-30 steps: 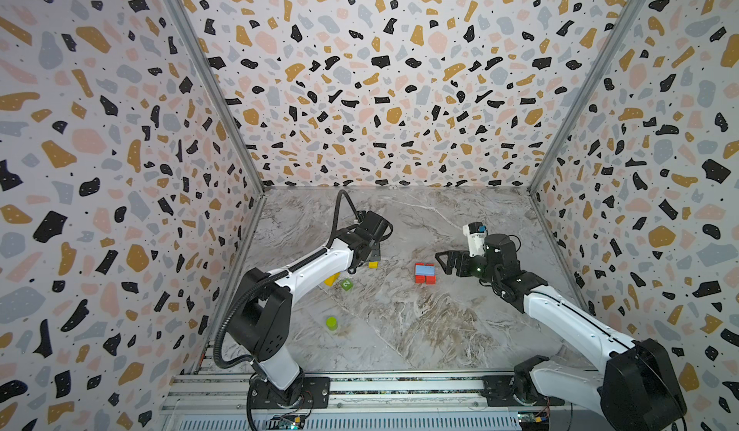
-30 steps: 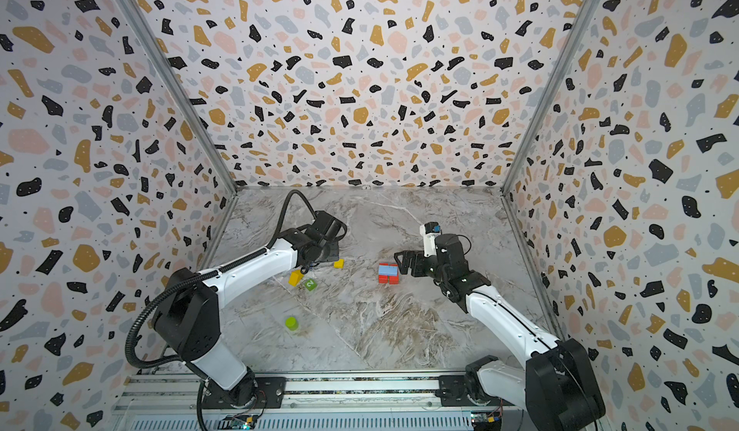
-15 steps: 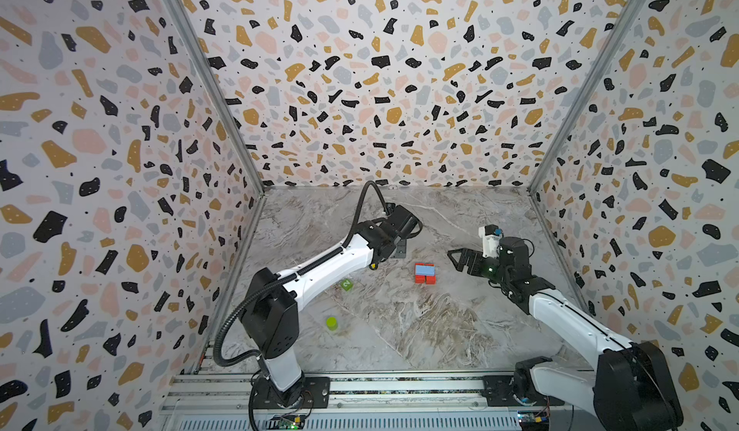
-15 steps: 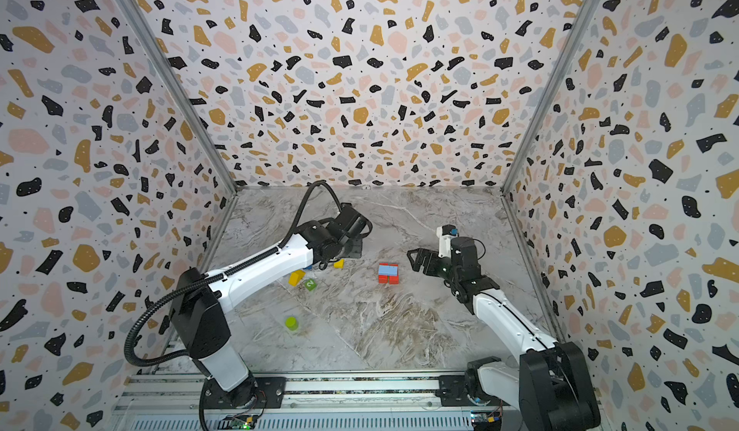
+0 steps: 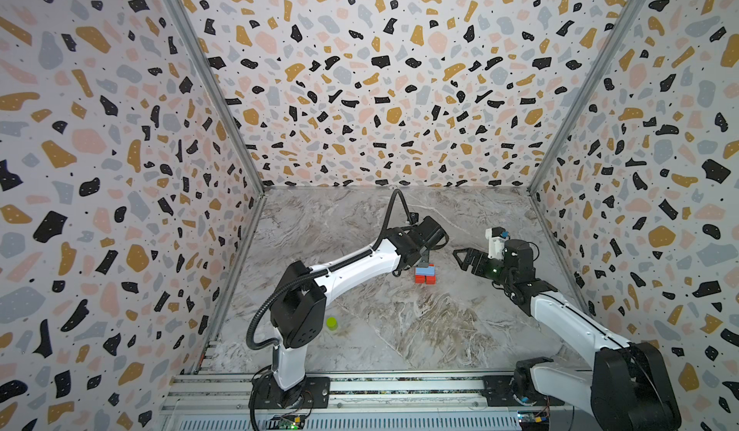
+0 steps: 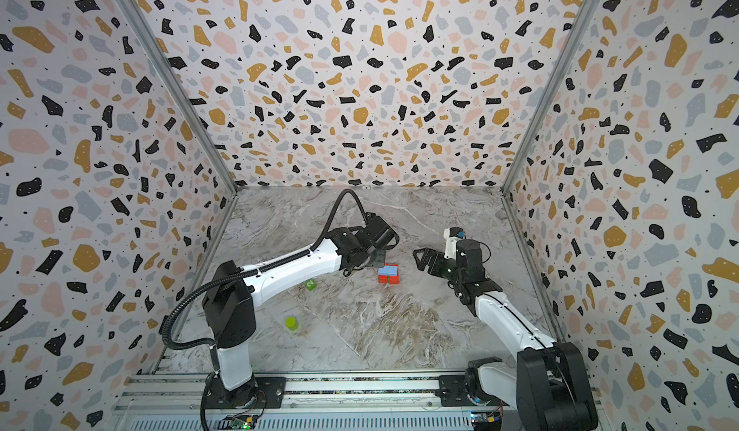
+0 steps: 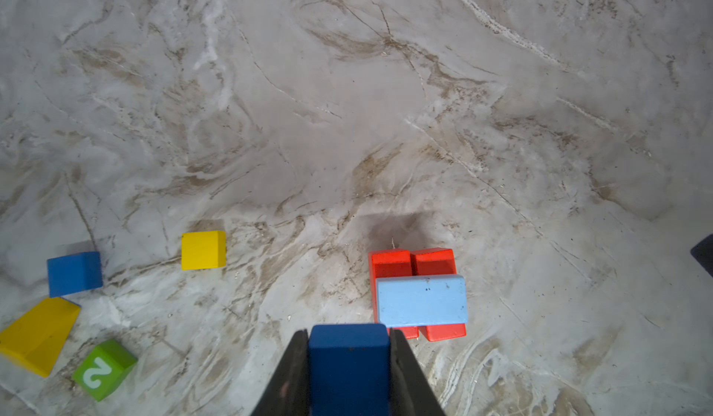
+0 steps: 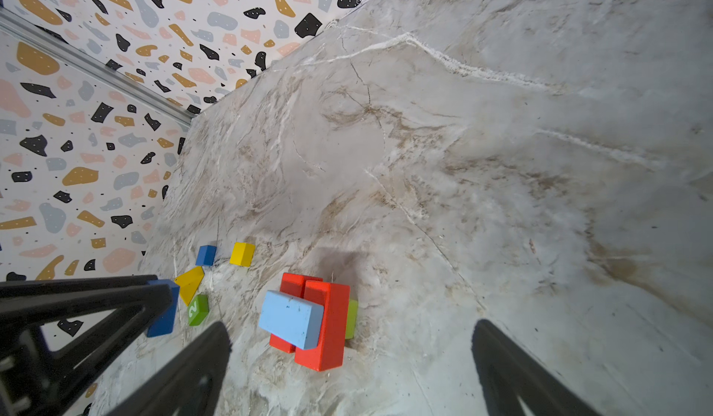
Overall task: Build the wood block tower
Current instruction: 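Lift the blue cube and carry it toward the red-and-blue stack with the left gripper, then lower the blue cube onto the light blue block with the left gripper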
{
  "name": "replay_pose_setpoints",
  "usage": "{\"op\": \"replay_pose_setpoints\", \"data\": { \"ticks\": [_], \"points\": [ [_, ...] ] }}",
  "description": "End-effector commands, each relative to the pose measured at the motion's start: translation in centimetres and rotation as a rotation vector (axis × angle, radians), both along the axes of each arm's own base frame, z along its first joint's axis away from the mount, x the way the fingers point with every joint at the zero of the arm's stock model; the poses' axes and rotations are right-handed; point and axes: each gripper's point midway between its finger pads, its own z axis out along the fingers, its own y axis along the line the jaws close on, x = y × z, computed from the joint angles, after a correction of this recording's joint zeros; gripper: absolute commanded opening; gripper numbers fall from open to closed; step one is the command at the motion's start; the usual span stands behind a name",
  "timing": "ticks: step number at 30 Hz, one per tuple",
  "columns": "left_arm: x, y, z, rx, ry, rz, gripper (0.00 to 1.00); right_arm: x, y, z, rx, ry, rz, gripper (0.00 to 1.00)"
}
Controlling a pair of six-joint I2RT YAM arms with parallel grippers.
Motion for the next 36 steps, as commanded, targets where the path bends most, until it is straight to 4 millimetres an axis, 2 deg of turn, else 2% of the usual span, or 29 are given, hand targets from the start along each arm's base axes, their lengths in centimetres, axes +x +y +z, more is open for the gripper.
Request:
{"op": "replay_pose_setpoints", "data": {
  "ticks": [1, 8, 22, 36],
  "points": [
    [0.4, -1.0, 0.4, -0.023, -0.016, 0.015, 0.18, 0.2, -0.3, -0.2, -0.004, 0.008, -0.016, 0.99],
    [0.2, -3.1, -0.5, -0.032, -0.004, -0.005, 0.17, 0.2, -0.3, -1.0, 0.003, 0.029, -0.02, 0.99],
    [-0.1, -5.7, -2.3, -0.039, 0.015, -0.027, 0.17, 0.2, -0.9, -2.7, 0.064, 0.095, -0.051, 0.99],
    [-0.5, -5.9, -4.5, -0.035, 0.045, -0.021, 0.17, 0.1, -1.1, -2.8, 0.079, 0.1, -0.057, 0.99]
  ]
}}
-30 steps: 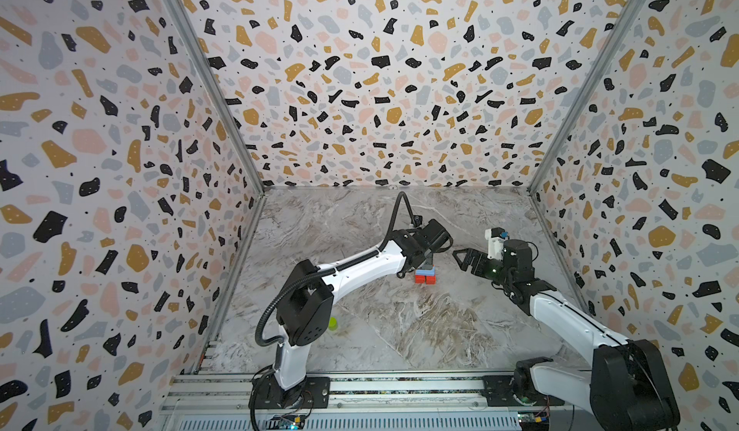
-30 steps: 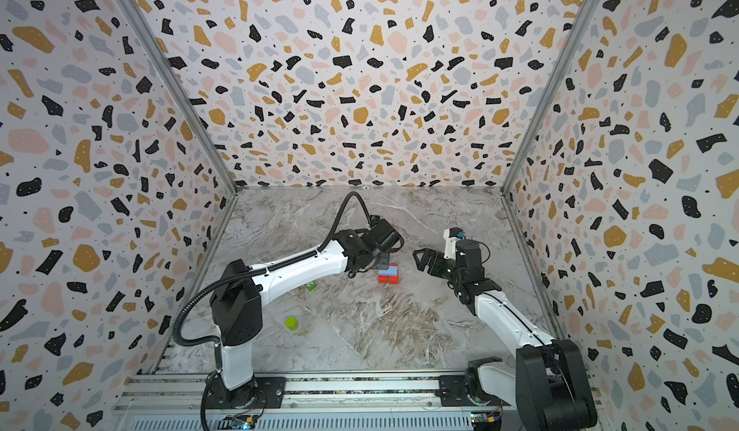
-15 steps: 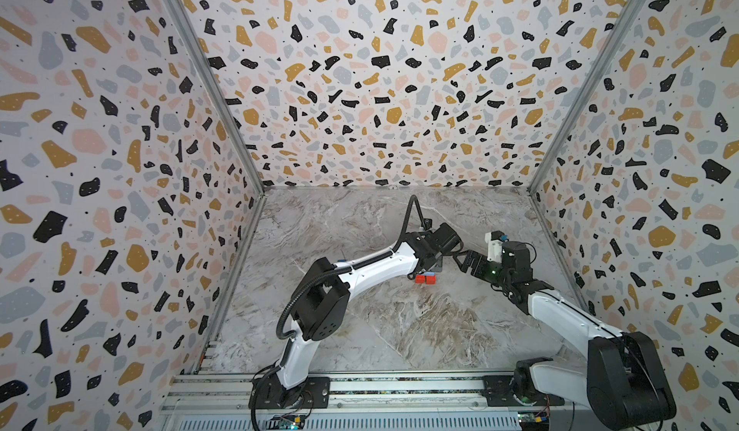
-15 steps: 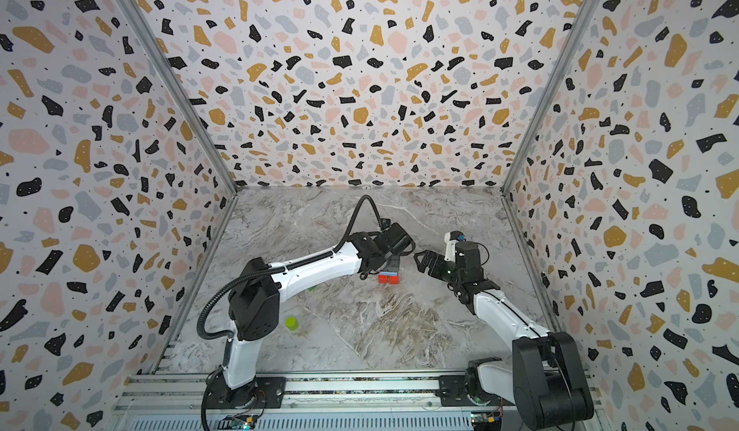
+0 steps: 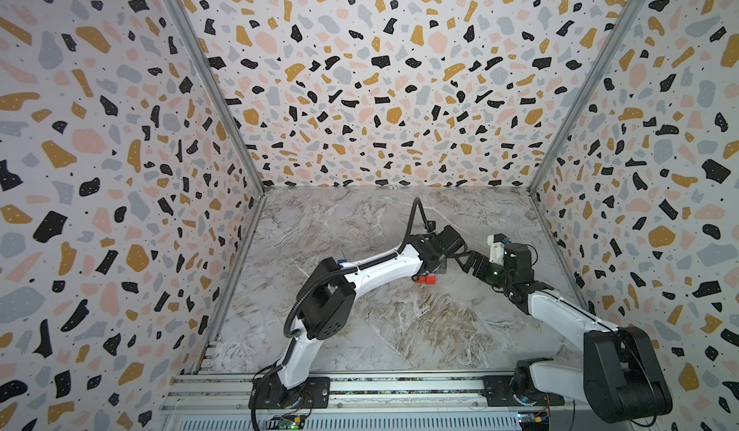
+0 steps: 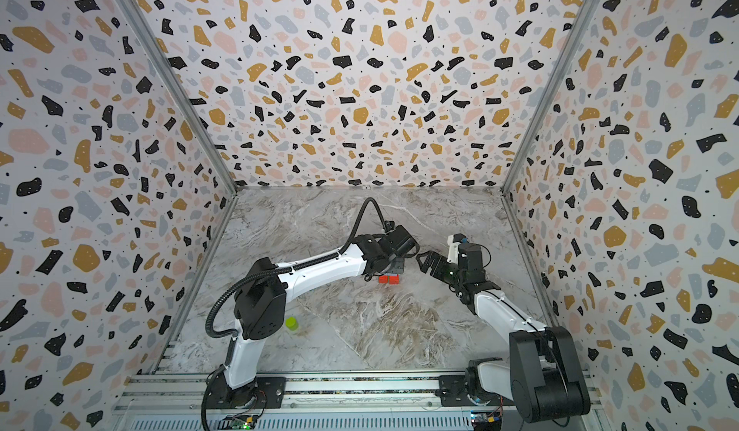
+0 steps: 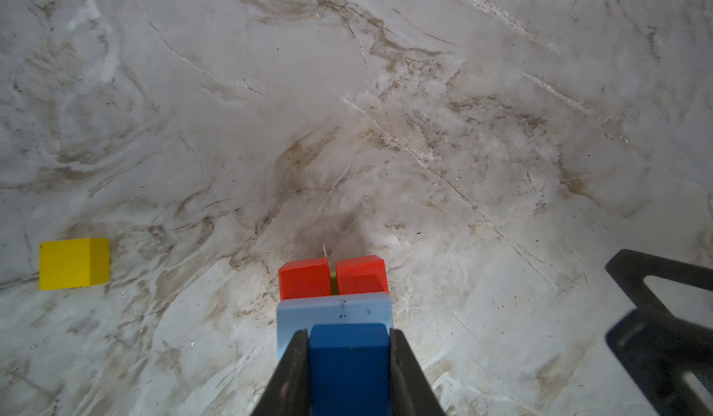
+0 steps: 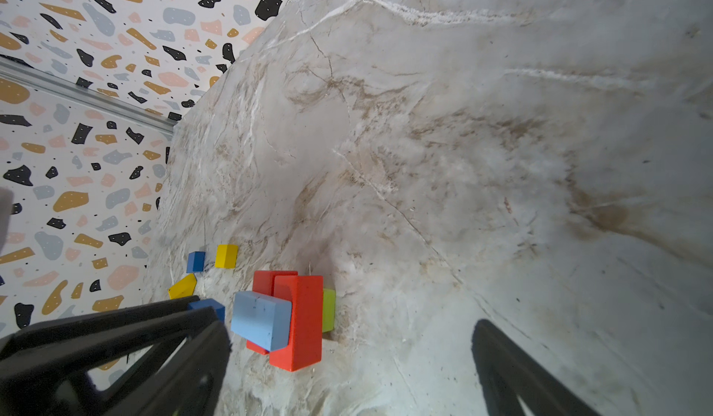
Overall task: Build the wood block tower
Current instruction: 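Lower the blue cube onto the light blue block with the left gripper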
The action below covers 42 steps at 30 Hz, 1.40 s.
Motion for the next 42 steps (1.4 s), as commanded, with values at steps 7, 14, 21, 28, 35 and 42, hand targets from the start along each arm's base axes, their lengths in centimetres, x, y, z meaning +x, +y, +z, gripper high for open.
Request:
{"op": "replay_pose_setpoints", "data": {
  "ticks": [7, 14, 21, 28, 35, 42],
  "points": [
    [-0.3, 0.5, -2.1, 0.042, 0.018, 0.009, 0.17, 0.0, 0.0, 0.6, 0.013, -0.021, 0.001, 0.99],
    [-0.5, 0.7, -2.7, 0.05, 0.024, 0.007, 0.16, 0.0, 0.0, 0.6, 0.013, -0.021, 0.001, 0.99],
    [-0.2, 0.5, -2.7, 0.052, 0.019, 0.007, 0.16, 0.0, 0.1, 0.7, 0.015, -0.022, 0.004, 0.99],
    [-0.1, 0.6, -3.0, 0.059, 0.022, 0.008, 0.16, 0.0, 0.1, 0.9, 0.017, -0.029, 0.004, 0.99],
    [0.2, 0.7, -2.8, 0.058, 0.018, 0.013, 0.16, 0.0, 0.1, 0.9, 0.019, -0.029, 0.007, 0.99],
    [0.5, 0.8, -2.6, 0.056, 0.013, 0.018, 0.17, 0.0, 0.2, 1.0, 0.023, -0.036, 0.008, 0.99]
  ]
}}
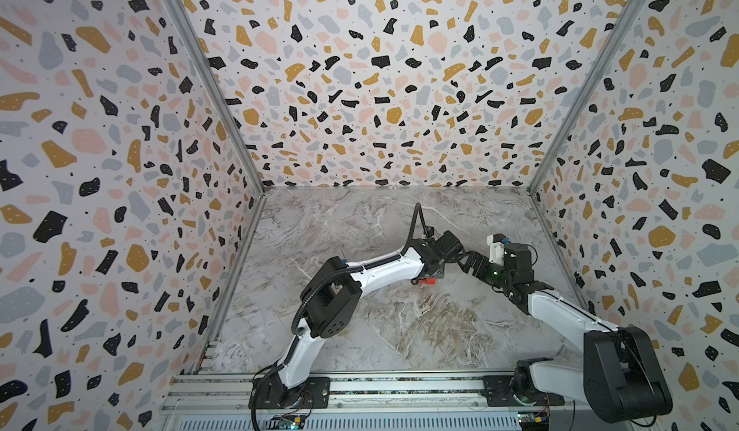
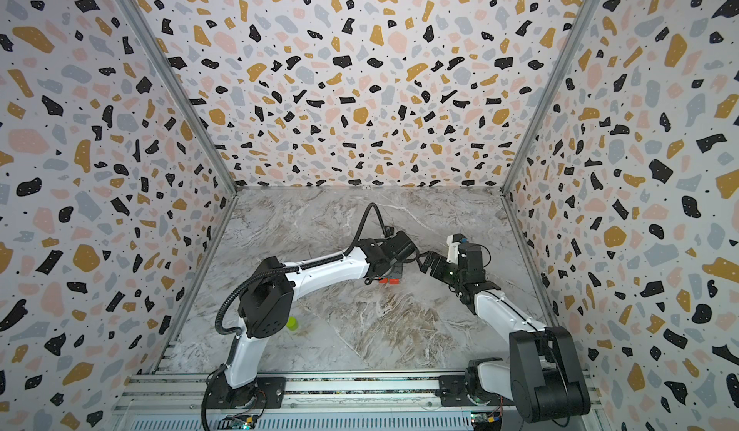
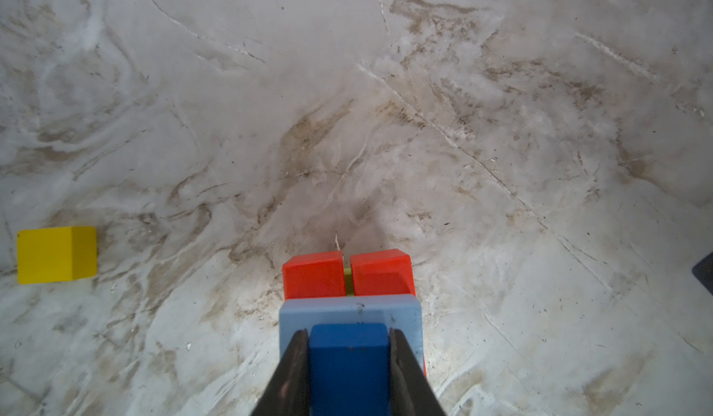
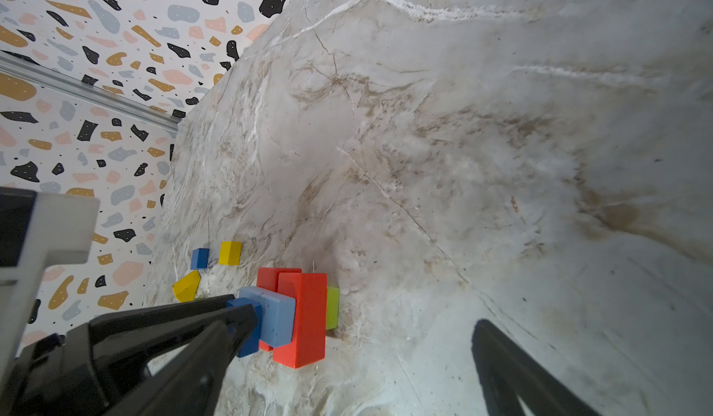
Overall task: Build the wood block tower
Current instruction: 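Lower the blue cube onto the light blue block with the left gripper, then open the left gripper and draw it back from the stack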
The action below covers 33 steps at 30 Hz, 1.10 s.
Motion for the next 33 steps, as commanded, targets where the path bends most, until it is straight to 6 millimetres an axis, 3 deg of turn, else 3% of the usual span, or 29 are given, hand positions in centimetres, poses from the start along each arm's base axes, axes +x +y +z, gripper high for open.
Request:
{"op": "replay_pose_setpoints", "data": {
  "ticks": [1, 22, 26, 33],
  "points": [
    [0.77, 0.14, 0.05, 0.008, -0.017, 0.012, 0.17, 0.02, -0.01, 0.92, 0.017, -0.033, -0.001, 0.99],
    [0.93, -0.17, 0.1, -0.002, -0.012, 0.008, 0.22, 0.02, -0.12, 1.0, 0.011, -0.038, -0.005, 0.99],
    [0.94, -0.25, 0.13, -0.005, -0.011, 0.007, 0.31, 0.01, -0.11, 1.04, 0.012, -0.04, -0.005, 0.99],
    [1.16, -0.38, 0.94, -0.009, -0.023, 0.005, 0.6, -0.01, -0.04, 1.35, 0.012, -0.052, 0.001, 0.99]
  ]
}}
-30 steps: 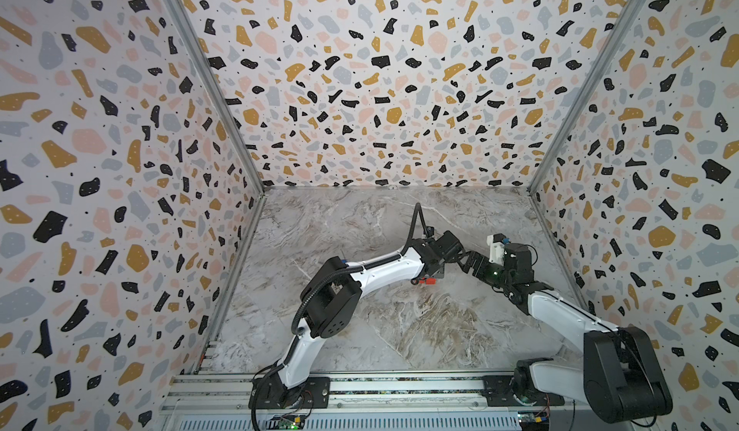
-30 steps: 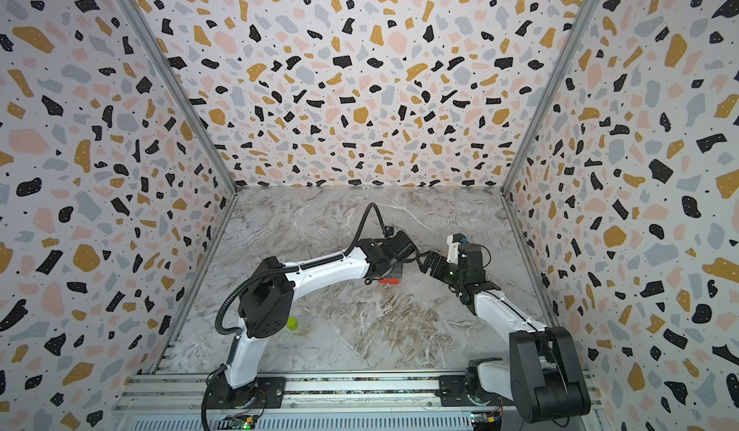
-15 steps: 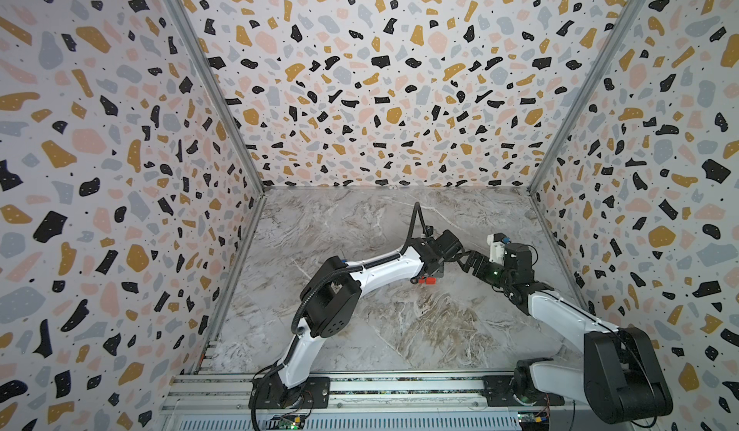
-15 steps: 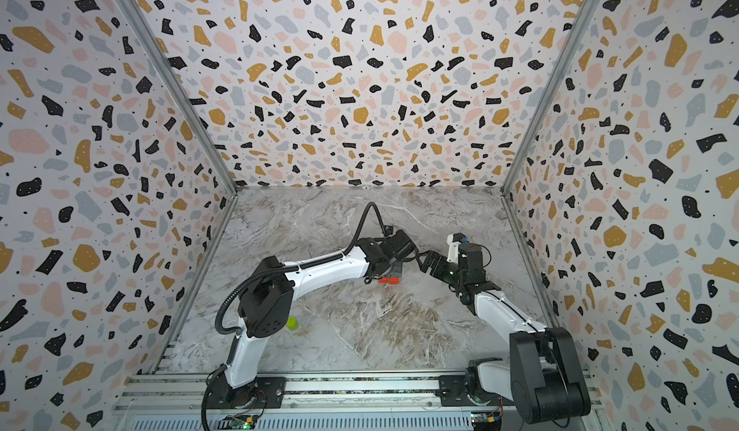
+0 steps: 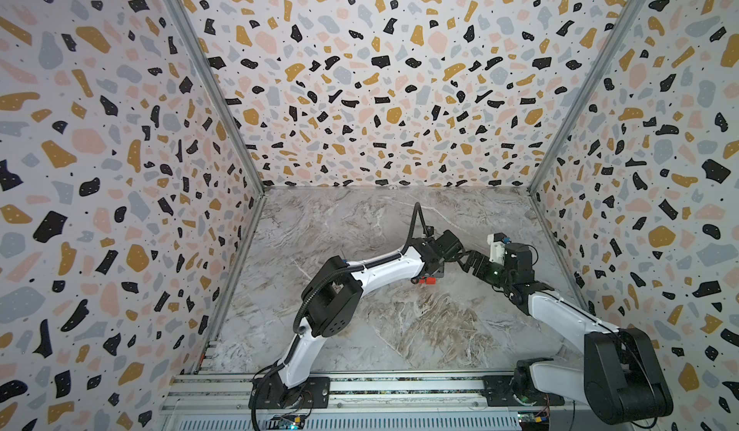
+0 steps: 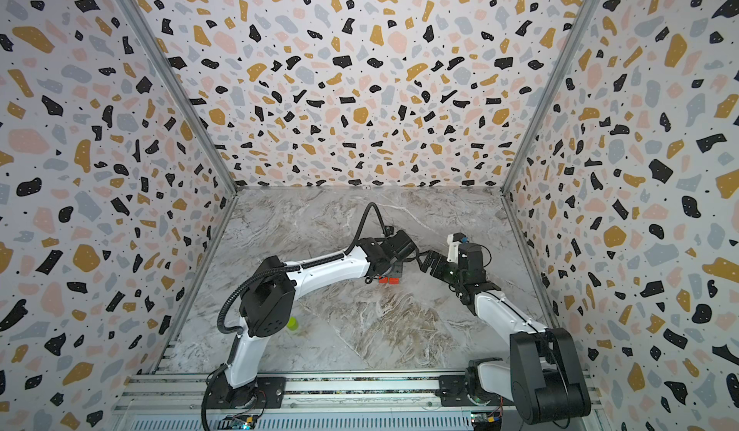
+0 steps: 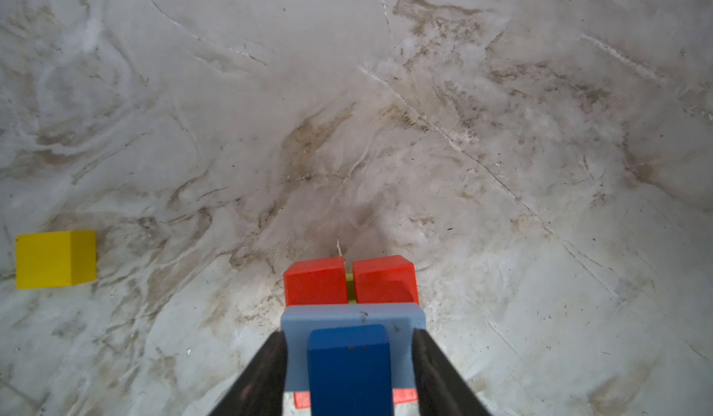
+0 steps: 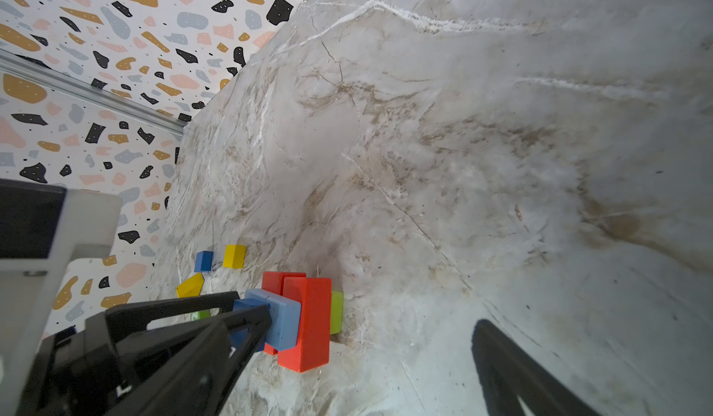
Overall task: Build the wood block tower
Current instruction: 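Open the left gripper and draw it back from the stack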
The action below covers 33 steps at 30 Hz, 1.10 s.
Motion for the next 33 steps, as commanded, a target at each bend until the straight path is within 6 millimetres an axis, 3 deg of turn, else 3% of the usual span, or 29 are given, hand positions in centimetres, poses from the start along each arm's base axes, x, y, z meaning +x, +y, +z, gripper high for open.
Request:
{"op": "replay_pose_setpoints", "data": {
  "ticks": [1, 8, 14, 21, 27, 33],
  "points": [
    [0.8, -0.4, 1.4, -0.014, -0.029, 0.002, 0.63, -0.1, -0.1, 1.0, 0.01, -0.038, 0.001, 0.99],
    [1.3, 0.5, 4.9, -0.019, -0.096, 0.014, 0.76, -0.2, -0.5, 1.5, -0.013, -0.066, -0.009, 0.99],
    [0.9, 3.3, 8.4, -0.033, -0.157, 0.039, 0.85, -0.3, -0.3, 1.7, -0.027, -0.091, 0.01, 0.99],
    [0.2, 10.4, 9.3, -0.072, -0.184, 0.114, 1.0, -0.1, 1.7, 1.1, -0.113, -0.056, 0.121, 0.9],
    [-0.8, 17.4, 9.1, -0.127, -0.204, 0.192, 1.0, -0.4, 5.5, 1.3, -0.305, -0.033, 0.257, 0.88],
    [-1.8, 23.4, 8.3, -0.161, -0.228, 0.269, 1.0, 0.1, 8.2, 3.4, -0.466, -0.05, 0.327, 0.83]
  ]
}}
